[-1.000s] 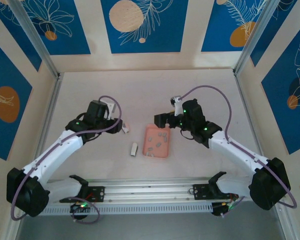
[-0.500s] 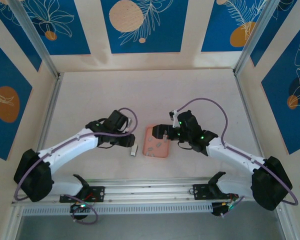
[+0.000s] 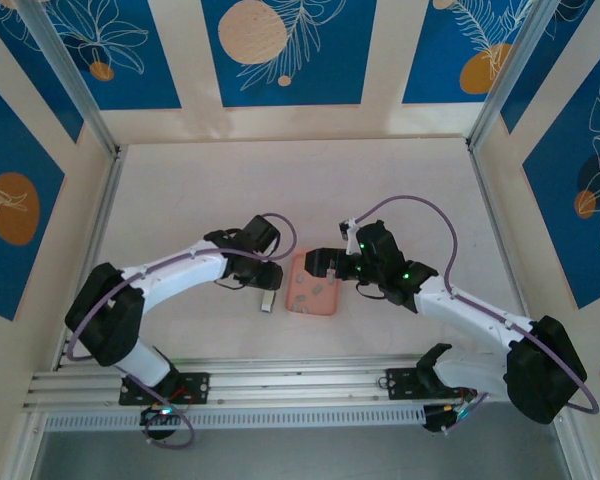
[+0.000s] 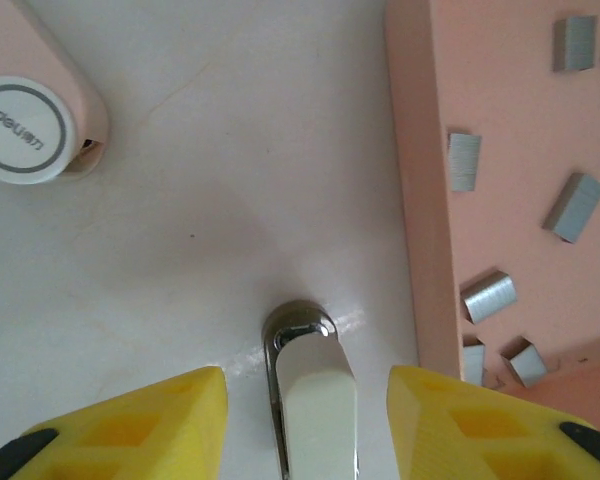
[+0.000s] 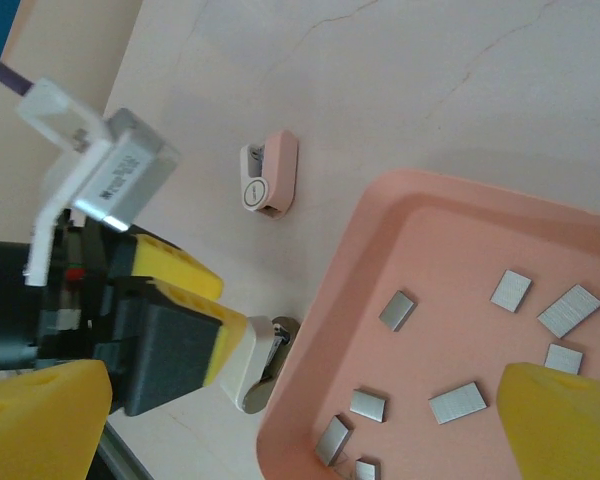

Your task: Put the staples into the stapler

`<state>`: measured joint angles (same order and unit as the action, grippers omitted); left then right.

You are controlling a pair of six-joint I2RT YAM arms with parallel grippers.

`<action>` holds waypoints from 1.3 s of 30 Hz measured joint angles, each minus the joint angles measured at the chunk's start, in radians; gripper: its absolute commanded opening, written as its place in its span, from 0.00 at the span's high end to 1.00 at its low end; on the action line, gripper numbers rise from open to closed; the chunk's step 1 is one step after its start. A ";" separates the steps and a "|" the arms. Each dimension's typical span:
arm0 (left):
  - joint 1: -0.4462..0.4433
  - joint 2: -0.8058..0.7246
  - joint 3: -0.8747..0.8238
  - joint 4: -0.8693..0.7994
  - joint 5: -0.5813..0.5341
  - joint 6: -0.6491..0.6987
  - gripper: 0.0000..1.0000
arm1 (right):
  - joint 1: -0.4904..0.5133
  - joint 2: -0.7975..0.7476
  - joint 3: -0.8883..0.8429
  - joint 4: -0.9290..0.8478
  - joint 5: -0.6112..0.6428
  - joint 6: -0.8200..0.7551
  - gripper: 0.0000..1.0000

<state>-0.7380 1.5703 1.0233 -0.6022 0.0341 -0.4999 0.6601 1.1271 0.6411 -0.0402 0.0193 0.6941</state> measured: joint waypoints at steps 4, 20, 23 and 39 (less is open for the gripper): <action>0.000 0.047 0.006 0.014 0.010 0.000 0.57 | 0.000 -0.014 -0.001 -0.007 0.003 -0.001 0.01; 0.000 0.127 0.015 0.038 0.058 -0.022 0.65 | 0.000 -0.052 -0.017 -0.029 0.026 -0.004 0.01; 0.000 0.128 0.015 0.038 0.063 -0.022 0.72 | 0.000 -0.052 -0.017 -0.029 0.027 -0.004 0.01; 0.000 -0.032 0.008 0.034 0.021 0.074 0.90 | -0.087 -0.056 -0.017 -0.028 -0.040 0.013 0.01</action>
<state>-0.7383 1.5379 1.0317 -0.5682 0.0551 -0.4259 0.5732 1.0706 0.6239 -0.0681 -0.0204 0.7071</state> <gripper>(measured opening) 0.190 0.991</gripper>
